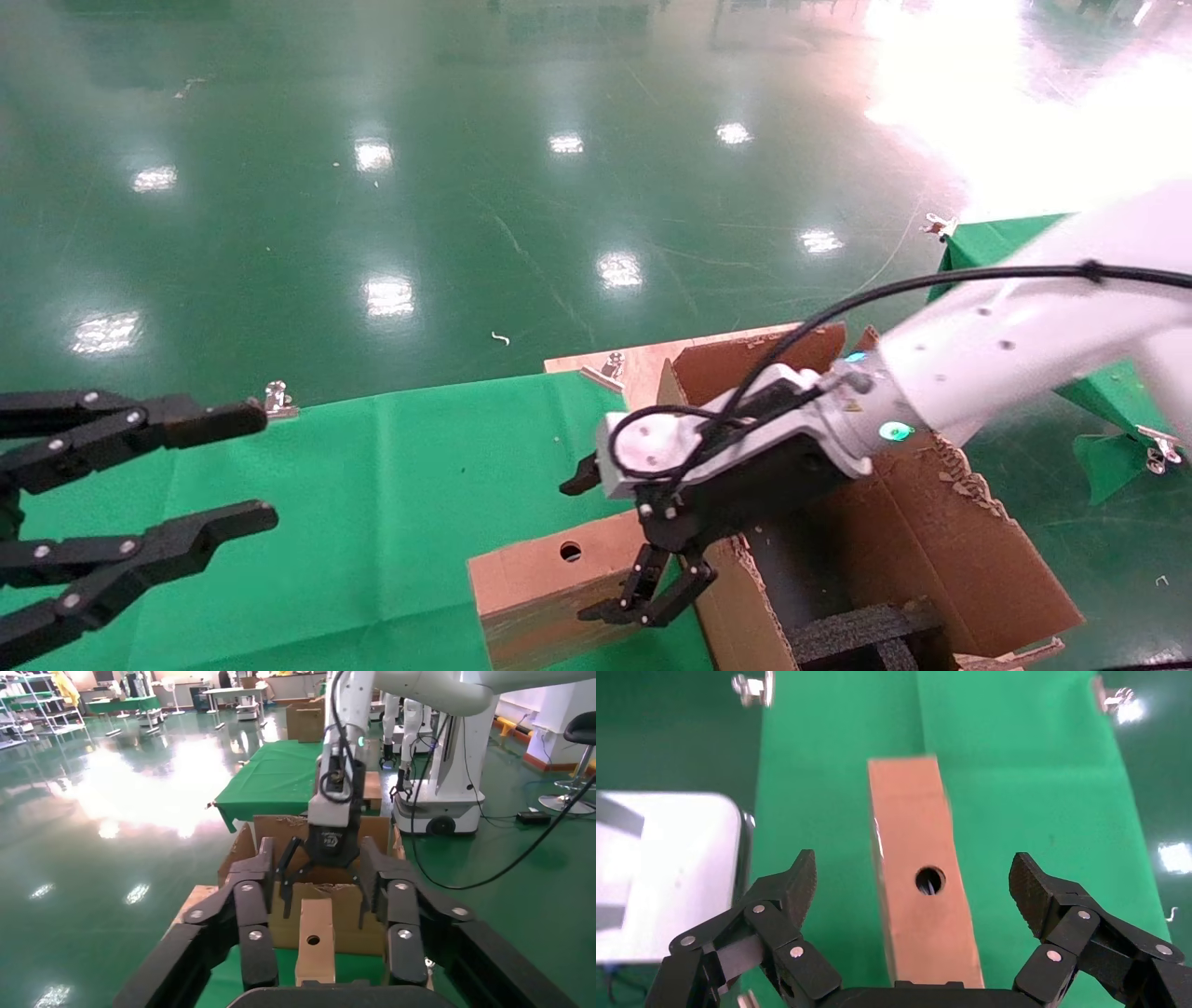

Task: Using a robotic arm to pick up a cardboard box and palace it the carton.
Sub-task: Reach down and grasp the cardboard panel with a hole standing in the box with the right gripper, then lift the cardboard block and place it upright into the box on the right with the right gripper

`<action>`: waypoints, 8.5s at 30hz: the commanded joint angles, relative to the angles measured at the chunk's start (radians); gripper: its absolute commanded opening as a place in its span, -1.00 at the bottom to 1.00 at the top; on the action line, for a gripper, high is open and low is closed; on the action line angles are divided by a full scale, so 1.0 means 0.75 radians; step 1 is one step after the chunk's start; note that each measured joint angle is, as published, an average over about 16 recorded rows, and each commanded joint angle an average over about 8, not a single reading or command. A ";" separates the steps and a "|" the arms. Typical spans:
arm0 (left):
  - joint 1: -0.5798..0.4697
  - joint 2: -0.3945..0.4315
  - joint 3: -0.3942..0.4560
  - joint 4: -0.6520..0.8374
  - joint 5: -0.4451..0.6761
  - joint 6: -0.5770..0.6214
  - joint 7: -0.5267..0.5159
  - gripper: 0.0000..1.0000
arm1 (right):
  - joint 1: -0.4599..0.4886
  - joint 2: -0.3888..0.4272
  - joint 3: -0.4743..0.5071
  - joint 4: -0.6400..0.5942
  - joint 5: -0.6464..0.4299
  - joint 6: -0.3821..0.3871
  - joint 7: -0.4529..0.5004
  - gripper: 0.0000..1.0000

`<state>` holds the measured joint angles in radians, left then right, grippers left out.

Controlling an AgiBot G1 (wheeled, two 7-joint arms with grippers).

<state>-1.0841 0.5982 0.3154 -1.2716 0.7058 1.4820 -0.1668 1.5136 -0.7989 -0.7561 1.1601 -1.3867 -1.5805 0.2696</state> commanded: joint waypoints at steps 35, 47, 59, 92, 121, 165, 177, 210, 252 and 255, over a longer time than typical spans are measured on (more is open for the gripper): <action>0.000 0.000 0.001 0.000 0.000 -0.001 0.001 1.00 | 0.287 -0.250 -0.478 -0.154 -0.252 0.005 -0.113 -1.00; 0.000 0.000 0.001 0.000 0.000 -0.001 0.001 1.00 | 0.278 -0.244 -0.465 -0.149 -0.250 0.005 -0.109 -1.00; 0.000 0.000 0.001 0.000 -0.001 -0.001 0.001 1.00 | 0.276 -0.242 -0.461 -0.147 -0.248 0.005 -0.108 -1.00; 0.000 -0.001 0.002 0.001 -0.002 -0.001 0.001 1.00 | 1.000 -0.045 -0.756 -0.419 0.130 -0.019 -0.112 -1.00; 0.000 -0.001 0.003 0.001 -0.002 -0.001 0.002 1.00 | 1.459 0.594 -1.433 -0.274 0.126 -0.016 0.007 -1.00; 0.000 -0.001 0.004 0.003 -0.003 -0.002 0.003 1.00 | 1.294 0.787 -1.579 0.229 -0.196 0.491 1.273 -1.00; -0.001 -0.002 0.004 0.003 -0.004 -0.002 0.003 1.00 | 1.196 0.701 -1.650 0.249 -0.393 0.592 1.794 -1.00; -0.001 -0.002 0.005 0.003 -0.004 -0.002 0.004 1.00 | 0.851 0.431 -1.766 0.263 -0.666 0.891 2.351 -1.00; -0.001 -0.003 0.007 0.003 -0.005 -0.003 0.004 1.00 | 0.465 0.402 -1.839 0.221 -0.875 1.293 2.653 -1.00; -0.001 -0.003 0.007 0.003 -0.005 -0.003 0.004 1.00 | 0.447 0.391 -1.846 0.209 -0.868 1.296 2.650 -1.00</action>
<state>-1.0851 0.5962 0.3206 -1.2694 0.7017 1.4797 -0.1635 1.8464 -0.5073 -2.1412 1.3135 -2.0342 -0.6078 2.2556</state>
